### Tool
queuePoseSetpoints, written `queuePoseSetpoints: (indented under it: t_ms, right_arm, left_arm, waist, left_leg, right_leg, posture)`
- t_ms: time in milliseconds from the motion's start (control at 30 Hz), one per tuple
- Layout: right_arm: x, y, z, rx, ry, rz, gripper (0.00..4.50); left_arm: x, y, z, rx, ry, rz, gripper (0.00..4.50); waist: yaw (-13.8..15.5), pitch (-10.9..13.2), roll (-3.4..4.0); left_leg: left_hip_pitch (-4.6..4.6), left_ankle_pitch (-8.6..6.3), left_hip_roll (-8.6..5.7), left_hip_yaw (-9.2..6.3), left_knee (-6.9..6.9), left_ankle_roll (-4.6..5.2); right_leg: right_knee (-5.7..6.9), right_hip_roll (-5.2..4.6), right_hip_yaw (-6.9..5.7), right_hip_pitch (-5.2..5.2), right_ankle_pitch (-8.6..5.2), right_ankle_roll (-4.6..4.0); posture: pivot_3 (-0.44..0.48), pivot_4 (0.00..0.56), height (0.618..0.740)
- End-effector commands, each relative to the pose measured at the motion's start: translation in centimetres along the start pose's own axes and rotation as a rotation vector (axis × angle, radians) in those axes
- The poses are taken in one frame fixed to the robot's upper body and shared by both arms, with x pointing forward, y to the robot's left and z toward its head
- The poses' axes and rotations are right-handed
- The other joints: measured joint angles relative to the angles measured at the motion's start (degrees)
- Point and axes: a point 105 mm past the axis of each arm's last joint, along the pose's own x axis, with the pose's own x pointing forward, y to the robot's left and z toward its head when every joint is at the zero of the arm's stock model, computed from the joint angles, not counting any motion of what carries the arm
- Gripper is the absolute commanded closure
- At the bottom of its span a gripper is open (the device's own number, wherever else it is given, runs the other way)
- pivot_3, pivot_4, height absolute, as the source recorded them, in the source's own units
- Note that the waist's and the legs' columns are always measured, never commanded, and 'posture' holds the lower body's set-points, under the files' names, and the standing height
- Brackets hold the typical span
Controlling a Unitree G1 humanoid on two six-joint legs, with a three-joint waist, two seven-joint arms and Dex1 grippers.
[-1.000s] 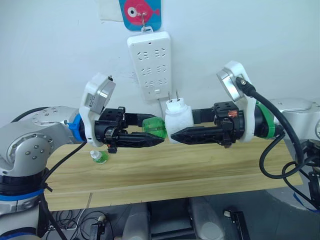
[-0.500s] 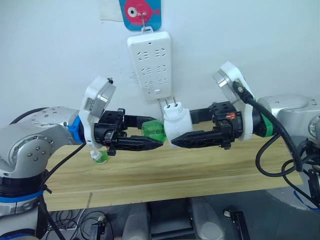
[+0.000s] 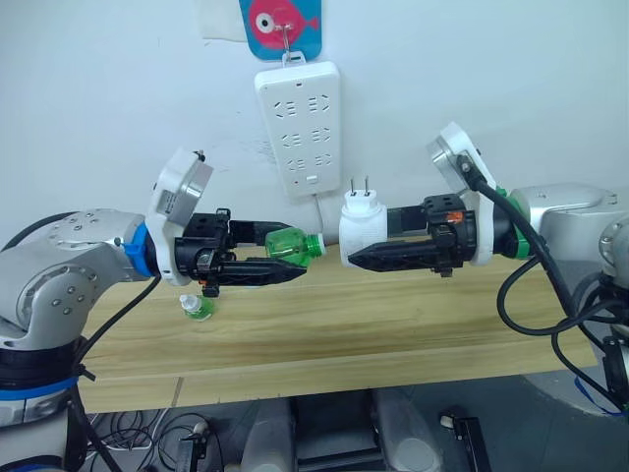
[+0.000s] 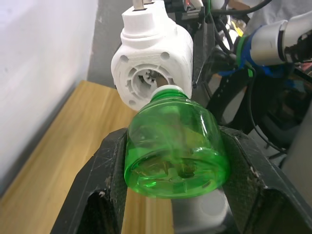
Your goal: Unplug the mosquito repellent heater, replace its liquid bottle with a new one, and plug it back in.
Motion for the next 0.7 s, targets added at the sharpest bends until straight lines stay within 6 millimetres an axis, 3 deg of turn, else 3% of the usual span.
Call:
queuePoseSetpoints:
  t_ms: [33, 200, 500, 700]
  right_arm:
    - [-0.6, -0.5, 0.6, -0.006, -0.022, -0.057, 1.48]
    - [-1.9, 0.0, 1.1, 0.044, -0.070, -0.002, 1.48]
    - [-3.8, 2.1, -0.2, 0.062, -0.008, 0.144, 1.48]
    - [-4.9, -0.9, -1.7, 0.082, 0.056, 0.002, 1.48]
  left_arm:
    - [0.4, -1.4, 1.6, 0.081, -0.034, -0.077, 2.24]
    - [-0.2, -1.5, 1.4, 0.076, -0.025, -0.066, 2.24]
    - [-0.7, -1.3, 1.3, 0.079, -0.061, -0.036, 2.24]
    - [-0.8, -0.8, 1.7, 0.111, -0.116, 0.004, 2.24]
  waist:
    - [0.09, 0.00, 0.00]
    - [0.37, 0.00, 0.00]
    - [0.63, -0.01, -0.01]
    - [0.68, -0.02, -0.02]
  left_leg:
    - [0.00, 0.00, 0.00, 0.00, 0.00, 0.00]
    - [0.00, 0.00, 0.00, 0.00, 0.00, 0.00]
    - [0.01, 0.00, 0.00, 0.01, 0.00, 0.00]
    - [0.00, 0.00, -0.02, 0.01, 0.02, 0.00]
  right_leg:
    - [0.00, 0.00, 0.00, 0.00, 0.00, 0.00]
    - [0.01, 0.00, 0.00, 0.00, 0.00, 0.00]
    - [0.01, 0.00, 0.00, 0.00, 0.00, 0.00]
    - [0.03, 0.00, 0.00, 0.00, 0.00, 0.00]
  posture:
    - [-0.153, 0.273, 0.730]
    - [-0.154, 0.266, 0.730]
    - [-0.159, 0.255, 0.730]
    - [-0.161, 0.246, 0.730]
